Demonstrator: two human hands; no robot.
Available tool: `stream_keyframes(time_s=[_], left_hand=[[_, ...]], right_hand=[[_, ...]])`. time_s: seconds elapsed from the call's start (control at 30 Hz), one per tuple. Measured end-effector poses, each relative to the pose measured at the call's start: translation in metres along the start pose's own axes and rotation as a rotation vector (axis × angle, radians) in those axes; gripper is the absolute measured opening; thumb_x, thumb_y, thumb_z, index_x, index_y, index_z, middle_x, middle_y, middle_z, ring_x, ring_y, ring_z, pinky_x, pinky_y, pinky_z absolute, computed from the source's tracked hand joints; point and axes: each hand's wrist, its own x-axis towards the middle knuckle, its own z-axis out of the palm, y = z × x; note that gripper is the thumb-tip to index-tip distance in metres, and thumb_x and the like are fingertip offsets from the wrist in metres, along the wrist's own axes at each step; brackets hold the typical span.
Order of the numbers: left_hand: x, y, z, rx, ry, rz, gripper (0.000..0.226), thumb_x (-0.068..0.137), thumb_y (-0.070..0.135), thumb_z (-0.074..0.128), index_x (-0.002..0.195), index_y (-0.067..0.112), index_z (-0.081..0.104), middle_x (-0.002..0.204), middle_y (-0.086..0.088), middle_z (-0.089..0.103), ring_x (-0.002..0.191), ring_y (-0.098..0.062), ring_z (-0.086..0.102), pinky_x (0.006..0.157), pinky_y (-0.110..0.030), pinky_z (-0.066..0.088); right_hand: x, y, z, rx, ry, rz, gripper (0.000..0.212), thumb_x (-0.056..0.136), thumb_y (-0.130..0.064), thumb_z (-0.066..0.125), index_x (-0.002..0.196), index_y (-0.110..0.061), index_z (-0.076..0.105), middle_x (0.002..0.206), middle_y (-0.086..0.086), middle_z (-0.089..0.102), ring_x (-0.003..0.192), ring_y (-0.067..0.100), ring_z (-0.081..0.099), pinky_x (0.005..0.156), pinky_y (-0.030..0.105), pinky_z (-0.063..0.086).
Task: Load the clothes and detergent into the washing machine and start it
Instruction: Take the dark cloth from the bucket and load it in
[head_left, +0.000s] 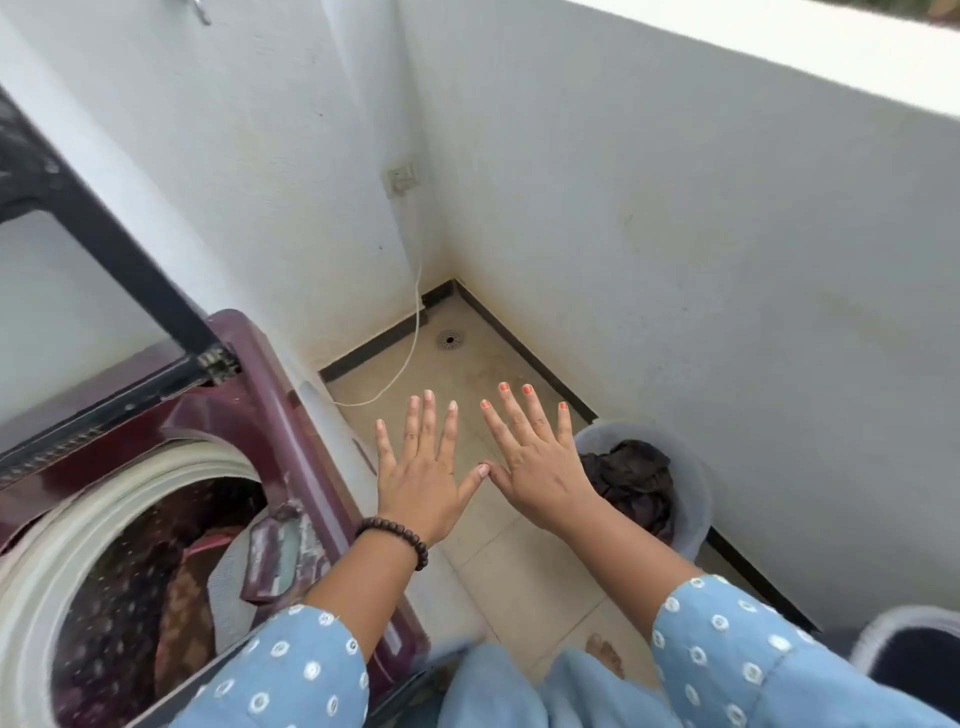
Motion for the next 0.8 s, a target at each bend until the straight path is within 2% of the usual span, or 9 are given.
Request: stream_keyframes(time_s=[0.13, 0.17, 0.27, 0.3, 0.33, 0.4, 0.47, 0.57, 0.8], left_hand=[[0.020, 0.039, 0.023, 0.028, -0.075, 0.098, 0.101, 0.061, 0.074, -0.040, 0.146, 0.022, -0.025, 0.152, -0.007, -0.033, 0.139, -0.022, -0.033, 0.110, -0.054, -0.024], [0.026, 0.050, 0.033, 0.031, -0.088, 0.117, 0.100, 0.066, 0.075, -0.036, 0.149, 0.021, -0.018, 0.155, -0.008, -0.028, 0.142, -0.023, -0.029, 0.111, -0.054, -0.022], [0.043, 0.081, 0.059, 0.036, -0.169, 0.144, 0.092, 0.088, 0.072, -0.009, 0.152, 0.016, 0.026, 0.159, -0.014, 0.012, 0.150, -0.028, 0.007, 0.113, -0.054, -0.005], [0.049, 0.091, 0.069, 0.042, -0.159, 0.171, 0.091, 0.089, 0.071, -0.005, 0.151, 0.015, 0.031, 0.158, -0.015, 0.016, 0.150, -0.028, 0.009, 0.112, -0.055, -0.003], [0.055, 0.102, 0.078, 0.055, -0.198, 0.195, 0.093, 0.085, 0.073, -0.008, 0.154, 0.016, 0.022, 0.160, -0.014, 0.006, 0.150, -0.027, -0.001, 0.112, -0.055, -0.005], [0.063, 0.121, 0.103, 0.083, -0.221, 0.246, 0.095, 0.073, 0.071, -0.019, 0.154, 0.020, -0.010, 0.156, -0.010, -0.025, 0.142, -0.021, -0.029, 0.111, -0.055, -0.017], [0.071, 0.138, 0.128, 0.101, -0.291, 0.258, 0.087, 0.077, 0.071, -0.017, 0.149, 0.021, -0.023, 0.154, -0.007, -0.033, 0.140, -0.021, -0.033, 0.113, -0.056, -0.017], [0.082, 0.160, 0.166, 0.116, -0.380, 0.279, 0.077, 0.093, 0.068, 0.005, 0.143, 0.021, -0.028, 0.159, -0.008, -0.027, 0.146, -0.024, -0.027, 0.115, -0.055, -0.015], [0.118, 0.178, 0.242, 0.159, -0.499, 0.270, 0.080, 0.095, 0.067, 0.011, 0.152, 0.019, -0.019, 0.160, -0.009, -0.025, 0.147, -0.025, -0.023, 0.116, -0.055, -0.010]], right_hand=[[-0.017, 0.042, 0.021, 0.005, -0.046, 0.110, 0.067, 0.092, -0.057, 0.030, 0.149, -0.022, 0.035, 0.157, 0.007, 0.030, 0.144, 0.033, 0.029, 0.106, 0.062, 0.029], [-0.020, 0.054, 0.029, 0.012, -0.052, 0.136, 0.066, 0.091, -0.056, 0.032, 0.147, -0.022, 0.037, 0.156, 0.007, 0.034, 0.142, 0.033, 0.033, 0.105, 0.062, 0.032], [-0.029, 0.086, 0.059, 0.026, -0.077, 0.187, 0.066, 0.091, -0.056, 0.032, 0.148, -0.023, 0.034, 0.157, 0.007, 0.032, 0.143, 0.033, 0.031, 0.106, 0.062, 0.031], [-0.032, 0.097, 0.070, 0.035, -0.097, 0.210, 0.066, 0.091, -0.056, 0.032, 0.149, -0.023, 0.033, 0.157, 0.006, 0.031, 0.144, 0.033, 0.030, 0.106, 0.062, 0.030], [-0.034, 0.108, 0.080, 0.048, -0.118, 0.231, 0.066, 0.091, -0.055, 0.031, 0.148, -0.023, 0.034, 0.157, 0.007, 0.031, 0.144, 0.033, 0.031, 0.106, 0.063, 0.030], [-0.040, 0.125, 0.101, 0.070, -0.157, 0.262, 0.065, 0.090, -0.053, 0.031, 0.146, -0.021, 0.039, 0.156, 0.007, 0.034, 0.142, 0.033, 0.033, 0.104, 0.064, 0.033], [-0.046, 0.143, 0.125, 0.092, -0.206, 0.283, 0.066, 0.090, -0.052, 0.031, 0.146, -0.020, 0.040, 0.156, 0.008, 0.034, 0.142, 0.034, 0.033, 0.103, 0.064, 0.033], [-0.053, 0.166, 0.162, 0.125, -0.254, 0.312, 0.068, 0.090, -0.053, 0.028, 0.149, -0.021, 0.034, 0.158, 0.008, 0.029, 0.145, 0.034, 0.027, 0.107, 0.064, 0.029], [-0.047, 0.213, 0.236, 0.152, -0.338, 0.337, 0.067, 0.100, -0.049, 0.034, 0.155, -0.024, 0.005, 0.164, 0.004, -0.002, 0.150, 0.029, -0.005, 0.116, 0.061, 0.008]])
